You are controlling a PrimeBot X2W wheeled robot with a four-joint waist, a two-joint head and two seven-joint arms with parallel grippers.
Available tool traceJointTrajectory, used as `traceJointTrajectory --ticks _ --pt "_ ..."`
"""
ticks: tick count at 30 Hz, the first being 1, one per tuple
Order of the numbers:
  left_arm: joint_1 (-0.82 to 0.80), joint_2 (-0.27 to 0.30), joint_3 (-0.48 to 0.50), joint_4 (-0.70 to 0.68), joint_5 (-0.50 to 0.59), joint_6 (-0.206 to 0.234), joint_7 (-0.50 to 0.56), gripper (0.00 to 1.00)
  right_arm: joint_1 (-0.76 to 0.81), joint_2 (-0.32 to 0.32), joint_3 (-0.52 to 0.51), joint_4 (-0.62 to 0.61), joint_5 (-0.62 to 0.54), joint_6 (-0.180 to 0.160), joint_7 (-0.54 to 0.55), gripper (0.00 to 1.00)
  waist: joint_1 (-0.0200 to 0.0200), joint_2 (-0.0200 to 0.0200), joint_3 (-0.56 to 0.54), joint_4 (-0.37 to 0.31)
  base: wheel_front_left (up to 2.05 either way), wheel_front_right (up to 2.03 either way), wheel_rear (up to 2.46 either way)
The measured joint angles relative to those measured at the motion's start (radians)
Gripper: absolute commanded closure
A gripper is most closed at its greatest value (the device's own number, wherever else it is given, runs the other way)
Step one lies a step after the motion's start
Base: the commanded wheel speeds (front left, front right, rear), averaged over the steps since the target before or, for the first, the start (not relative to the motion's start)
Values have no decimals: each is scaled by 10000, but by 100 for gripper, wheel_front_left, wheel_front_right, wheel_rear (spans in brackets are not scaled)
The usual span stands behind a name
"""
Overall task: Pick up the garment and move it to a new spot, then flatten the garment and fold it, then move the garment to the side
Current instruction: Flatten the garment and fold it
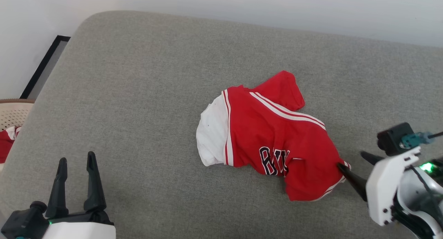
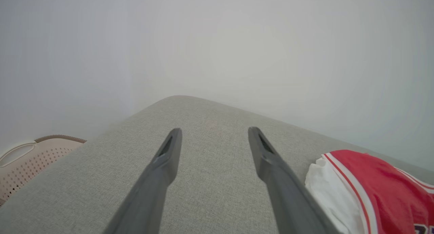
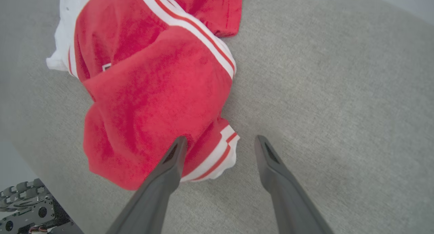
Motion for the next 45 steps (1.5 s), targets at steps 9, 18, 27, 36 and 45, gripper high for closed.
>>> traceJointTrajectory --ticks 9,18,27,36,45 --pt "-285 -13 -194 52 -73 0 0 0 350 -15 -297 127 10 0 355 0 0 0 394 32 0 0 0" --pt "-566 -15 -383 180 -102 0 0 0 -674 6 1011 1916 136 0 -355 0 0 0 782 352 0 0 0" --pt "-546 -8 -341 232 -125 0 0 0 -1353 -387 1429 2698 439 13 -612 100 0 -1 690 405 0 0 0" --pt "-429 86 -364 205 -94 0 0 0 -1648 -1478 -385 2105 389 2 -79 100 0 0 426 8 0 0 0" --pt "-487 171 -614 255 -98 0 0 0 -2013 -2038 -1515 3379 242 4 123 100 0 -1 547 -30 0 0 0"
